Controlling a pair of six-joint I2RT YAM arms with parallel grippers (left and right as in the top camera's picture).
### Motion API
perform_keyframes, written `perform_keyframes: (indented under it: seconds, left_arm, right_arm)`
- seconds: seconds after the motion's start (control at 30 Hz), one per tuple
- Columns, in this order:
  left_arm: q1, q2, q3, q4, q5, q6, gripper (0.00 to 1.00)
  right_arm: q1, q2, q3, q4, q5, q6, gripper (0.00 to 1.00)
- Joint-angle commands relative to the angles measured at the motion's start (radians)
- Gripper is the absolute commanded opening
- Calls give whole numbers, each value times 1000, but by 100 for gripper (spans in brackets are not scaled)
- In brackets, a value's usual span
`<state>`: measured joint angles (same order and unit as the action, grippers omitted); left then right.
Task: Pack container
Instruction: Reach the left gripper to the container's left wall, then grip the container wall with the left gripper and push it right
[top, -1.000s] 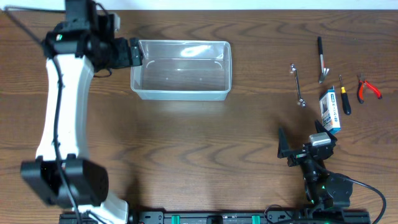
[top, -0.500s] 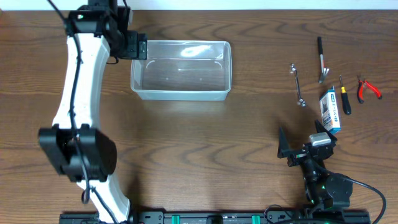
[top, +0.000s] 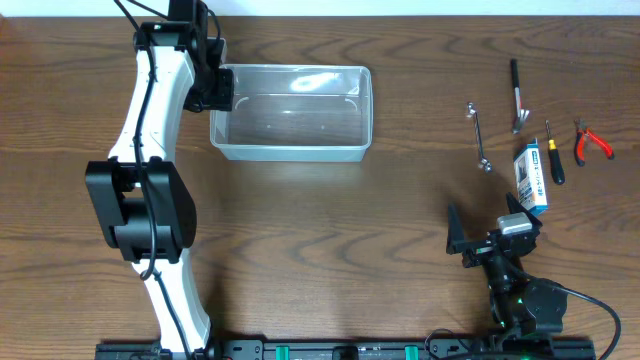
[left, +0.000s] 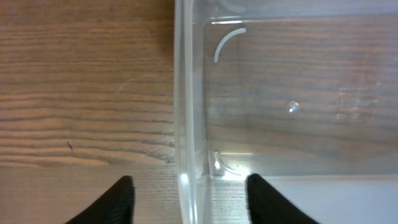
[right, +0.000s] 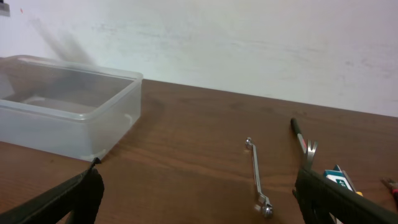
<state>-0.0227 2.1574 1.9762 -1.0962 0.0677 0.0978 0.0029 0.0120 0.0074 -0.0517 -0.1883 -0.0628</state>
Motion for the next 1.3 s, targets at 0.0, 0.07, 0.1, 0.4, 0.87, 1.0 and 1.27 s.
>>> perform_keyframes:
  seconds: [0.0,0.07,0.1,0.4,0.87,1.0,1.27]
  left_arm:
    - [3,24,10,-5,-1,-6,45]
    - [3,29,10,-4,0,-9,45]
    - [3,29,9,-3,0,-10,45]
    - [3,34,5,17,0,-49,40]
    - [3,79,2,20,26,-77,40]
    - [3,79,2,19,29,-89,38]
    - [3,79,2,11,45,-104,26]
  right_arm:
    - [-2,-6,-2,-2,-11,-10,99]
    - [-2,-6,-2,-2,-11,-10,99]
    - [-2,-6,-2,-2,-11,-10,99]
    - [-2,-6,-2,-2,-11,-10,99]
    - [-2,-6,-2,-2,-11,-10,99]
    - [-2,-6,-2,-2,-11,-10,99]
    - [-2,-6,-2,-2,-11,-10,99]
